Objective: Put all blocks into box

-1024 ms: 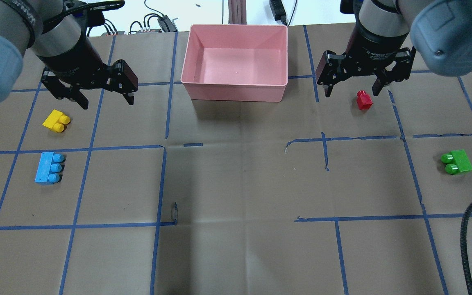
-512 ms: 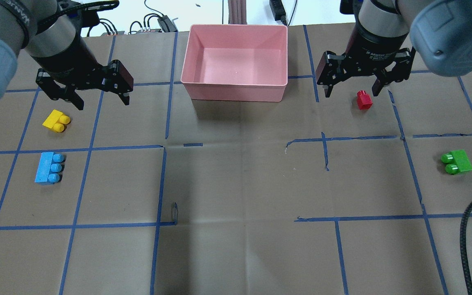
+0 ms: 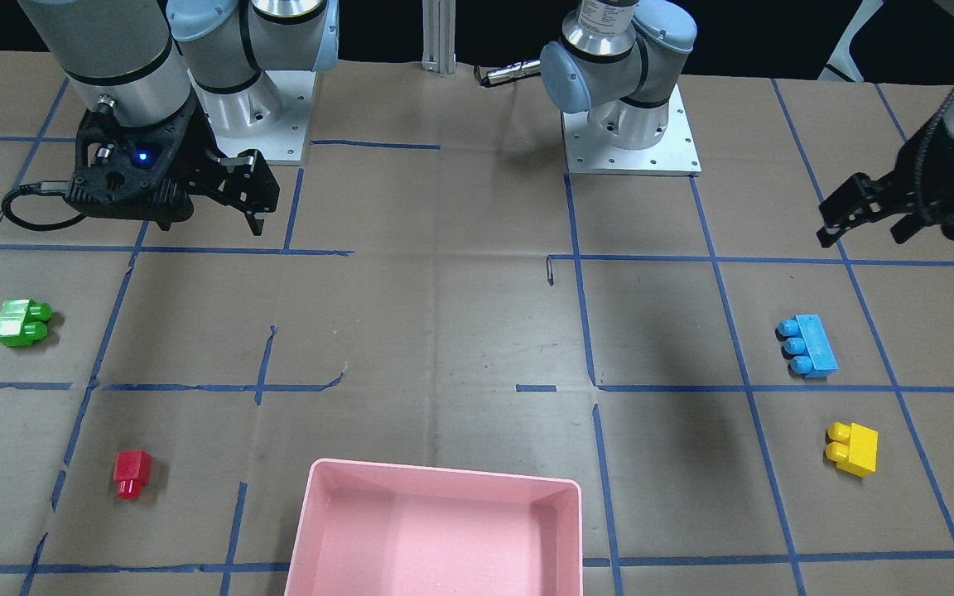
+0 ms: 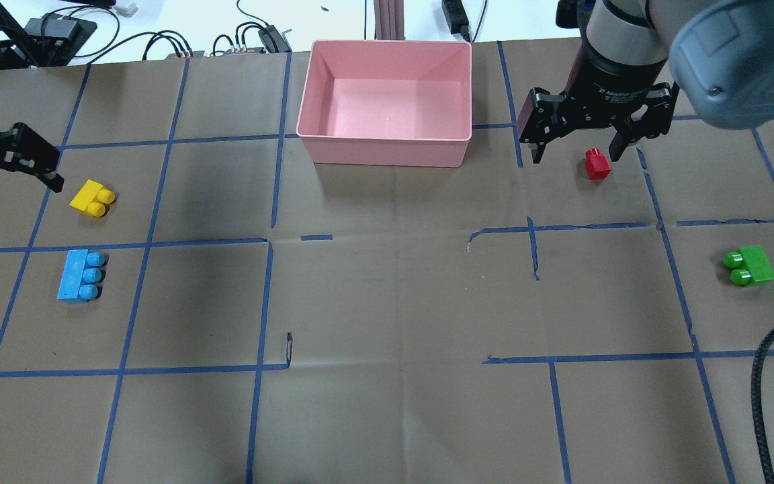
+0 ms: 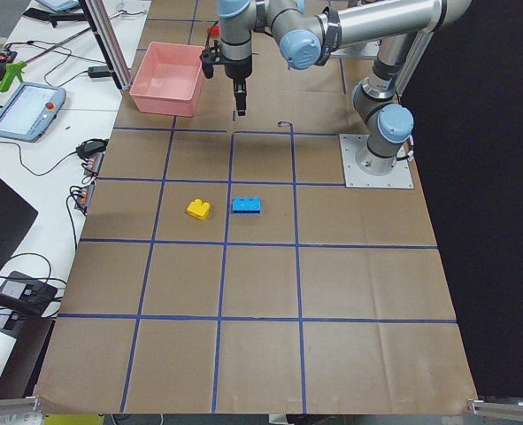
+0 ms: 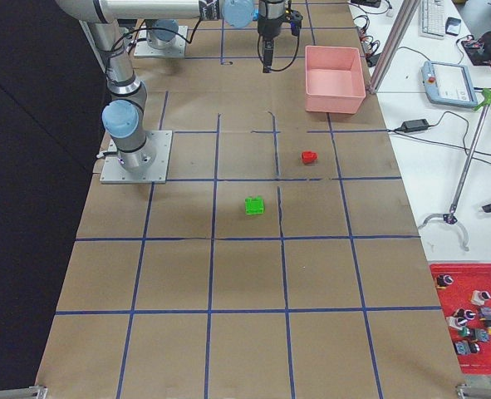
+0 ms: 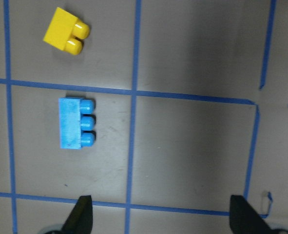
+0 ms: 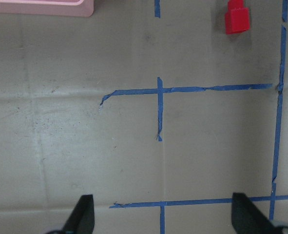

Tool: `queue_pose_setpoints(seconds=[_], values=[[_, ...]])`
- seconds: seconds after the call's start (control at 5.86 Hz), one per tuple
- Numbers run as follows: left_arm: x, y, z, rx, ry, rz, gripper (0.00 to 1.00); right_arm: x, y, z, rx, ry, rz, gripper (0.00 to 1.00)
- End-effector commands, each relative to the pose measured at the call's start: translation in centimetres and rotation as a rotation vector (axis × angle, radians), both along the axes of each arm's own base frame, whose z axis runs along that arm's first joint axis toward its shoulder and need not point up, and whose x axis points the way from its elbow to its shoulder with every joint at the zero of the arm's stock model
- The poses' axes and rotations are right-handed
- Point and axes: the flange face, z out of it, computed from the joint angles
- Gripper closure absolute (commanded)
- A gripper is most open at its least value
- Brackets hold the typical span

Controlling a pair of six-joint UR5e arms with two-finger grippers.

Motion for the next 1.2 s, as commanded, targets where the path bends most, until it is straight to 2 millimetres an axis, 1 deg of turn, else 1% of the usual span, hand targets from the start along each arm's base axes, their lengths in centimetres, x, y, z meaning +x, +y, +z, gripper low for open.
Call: queue_pose_setpoints(seconds=[0.0, 0.17, 0.34, 0.51, 0.68, 0.85, 1.02], values=[[9.7, 3.8, -3.6, 0.023, 0.029, -0.017, 0.01, -2.8, -0.8, -0.4, 0.008, 0.001, 0.108, 0.00], [10.4, 3.7, -4.5, -0.013, -0.002, -0.046, 0.01, -9.7, -1.9, -0.5, 0.010, -0.011, 0.107, 0.00], [10.4, 3.4, -6.9, 0.013, 0.026, -0.002, 0.01, -17.0, -2.3, -0.6, 0.009, -0.021, 0.100, 0.00], [9.9, 2.6, -9.0, 0.033, 0.044, 0.089, 0.01, -23.2, -2.5, -1.6, -0.017, -0.017, 0.079, 0.00], [8.6, -0.6, -11.4, 0.006, 0.015, 0.038, 0.01, -26.9, -2.3, -4.7, -0.065, 0.011, 0.080, 0.00], [8.1, -2.7, -14.1, -0.018, -0.001, 0.004, 0.01, -29.3, -1.0, -5.7, -0.094, 0.032, 0.018, 0.00], [8.7, -3.6, -17.3, 0.008, 0.016, 0.000, 0.01, -34.8, 1.9, -8.9, -0.027, -0.009, -0.110, 0.00]])
